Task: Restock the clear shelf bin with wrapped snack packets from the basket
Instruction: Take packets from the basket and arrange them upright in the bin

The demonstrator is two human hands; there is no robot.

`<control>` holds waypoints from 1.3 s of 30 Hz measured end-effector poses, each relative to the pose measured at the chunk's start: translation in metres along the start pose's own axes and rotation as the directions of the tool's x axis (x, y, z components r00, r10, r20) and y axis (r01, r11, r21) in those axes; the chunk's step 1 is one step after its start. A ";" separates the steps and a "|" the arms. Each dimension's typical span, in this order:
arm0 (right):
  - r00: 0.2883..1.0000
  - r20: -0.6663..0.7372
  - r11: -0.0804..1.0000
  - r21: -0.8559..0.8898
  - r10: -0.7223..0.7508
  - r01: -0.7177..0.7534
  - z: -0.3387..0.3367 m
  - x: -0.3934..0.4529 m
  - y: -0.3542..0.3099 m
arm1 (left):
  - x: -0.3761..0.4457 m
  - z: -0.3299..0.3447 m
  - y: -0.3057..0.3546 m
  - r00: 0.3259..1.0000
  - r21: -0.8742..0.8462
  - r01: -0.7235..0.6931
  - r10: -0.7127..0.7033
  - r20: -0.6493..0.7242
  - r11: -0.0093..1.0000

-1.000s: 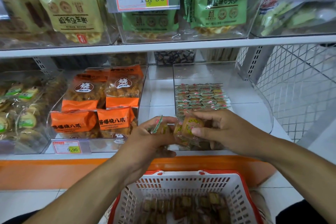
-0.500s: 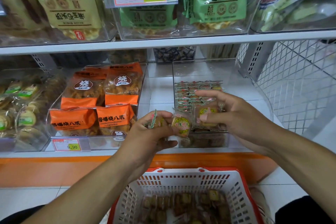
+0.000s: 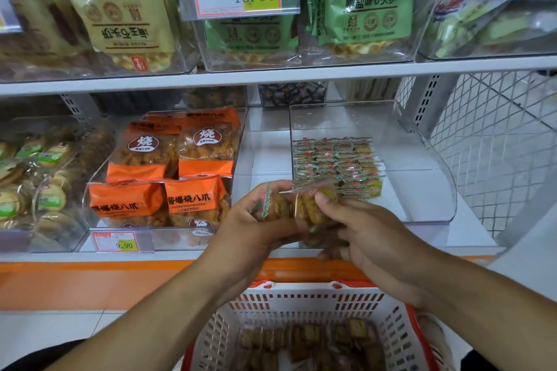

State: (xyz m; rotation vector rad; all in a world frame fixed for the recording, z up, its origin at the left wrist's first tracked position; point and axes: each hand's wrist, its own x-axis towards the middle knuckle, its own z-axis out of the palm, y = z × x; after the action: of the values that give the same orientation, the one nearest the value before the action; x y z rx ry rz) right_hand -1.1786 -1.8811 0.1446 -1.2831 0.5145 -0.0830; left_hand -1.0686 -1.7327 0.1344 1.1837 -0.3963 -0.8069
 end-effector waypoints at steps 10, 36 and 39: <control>0.998 -0.020 0.997 0.043 -0.065 0.066 0.001 0.001 -0.005 | 0.000 -0.001 0.004 0.971 -0.183 0.233 -0.218 0.097 0.955; 0.893 0.449 0.989 0.116 0.033 -0.095 0.000 -0.001 -0.018 | 0.005 0.037 -0.001 0.950 0.019 -0.120 0.120 -0.288 0.993; 0.913 0.404 0.996 0.042 0.059 -0.083 -0.010 0.003 -0.021 | 0.010 0.046 0.000 0.960 0.036 -0.131 0.136 -0.245 0.991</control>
State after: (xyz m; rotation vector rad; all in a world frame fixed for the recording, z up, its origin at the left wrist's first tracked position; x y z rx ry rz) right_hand -1.1758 -1.8972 0.1617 -1.1824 0.1998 0.2244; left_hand -1.0925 -1.7710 0.1495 1.2453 -0.2750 -0.5314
